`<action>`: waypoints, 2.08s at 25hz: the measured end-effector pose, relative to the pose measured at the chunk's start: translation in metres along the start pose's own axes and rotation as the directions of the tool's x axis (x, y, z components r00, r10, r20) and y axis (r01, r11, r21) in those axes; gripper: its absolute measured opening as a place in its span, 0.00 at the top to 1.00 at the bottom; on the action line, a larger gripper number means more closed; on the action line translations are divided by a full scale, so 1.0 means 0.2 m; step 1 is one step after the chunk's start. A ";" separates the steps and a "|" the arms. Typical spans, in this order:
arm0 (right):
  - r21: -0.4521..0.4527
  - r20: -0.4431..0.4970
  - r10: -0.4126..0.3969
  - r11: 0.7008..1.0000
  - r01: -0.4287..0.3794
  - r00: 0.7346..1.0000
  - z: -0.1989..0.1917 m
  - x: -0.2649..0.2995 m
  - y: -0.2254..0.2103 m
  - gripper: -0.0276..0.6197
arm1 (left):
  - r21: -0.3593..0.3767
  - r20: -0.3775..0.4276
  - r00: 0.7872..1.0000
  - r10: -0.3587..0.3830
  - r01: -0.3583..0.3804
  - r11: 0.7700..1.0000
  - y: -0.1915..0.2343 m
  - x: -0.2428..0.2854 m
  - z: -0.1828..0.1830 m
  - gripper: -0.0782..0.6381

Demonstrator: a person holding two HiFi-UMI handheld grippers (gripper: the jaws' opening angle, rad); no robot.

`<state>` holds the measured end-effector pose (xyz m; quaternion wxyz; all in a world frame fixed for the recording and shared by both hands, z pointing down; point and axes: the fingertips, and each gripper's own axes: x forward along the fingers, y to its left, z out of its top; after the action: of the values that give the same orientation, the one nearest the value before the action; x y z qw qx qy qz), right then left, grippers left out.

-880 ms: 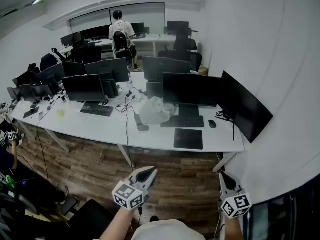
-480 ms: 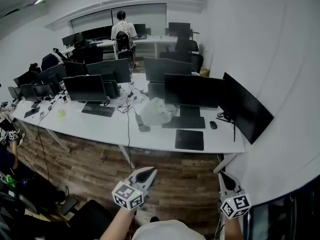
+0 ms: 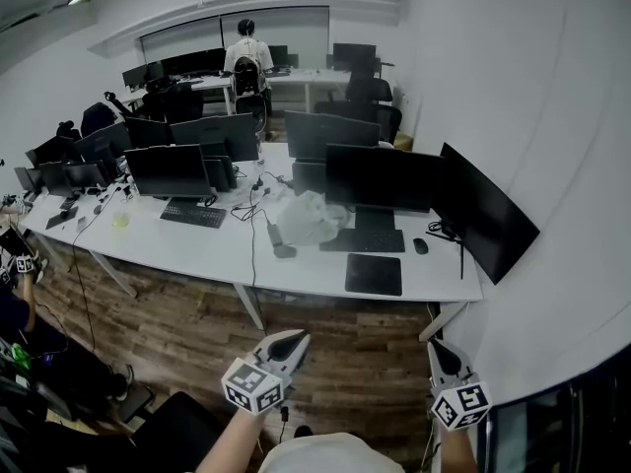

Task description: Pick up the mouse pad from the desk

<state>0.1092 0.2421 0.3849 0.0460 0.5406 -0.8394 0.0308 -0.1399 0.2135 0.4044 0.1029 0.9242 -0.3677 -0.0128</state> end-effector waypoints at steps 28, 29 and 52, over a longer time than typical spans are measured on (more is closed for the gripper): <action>0.013 -0.035 -0.046 0.999 0.047 0.998 -0.05 0.02 0.27 0.94 | -0.005 -0.036 0.999 -0.023 0.023 1.000 0.15 -0.18 -0.08 0.63; 0.012 -0.036 -0.049 0.999 0.050 0.998 -0.05 0.02 0.28 0.94 | -0.005 -0.038 0.999 -0.023 0.023 1.000 0.16 -0.19 -0.08 0.60; 0.051 -0.079 -0.035 0.998 0.039 0.996 -0.20 0.27 0.13 0.94 | -0.043 -0.071 0.997 -0.005 0.002 0.999 0.35 -0.01 -0.18 0.57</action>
<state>0.0654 0.2086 0.4310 0.0650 0.5555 -0.8257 0.0729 -0.1842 0.1715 0.4534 0.1359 0.9221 -0.3620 0.0121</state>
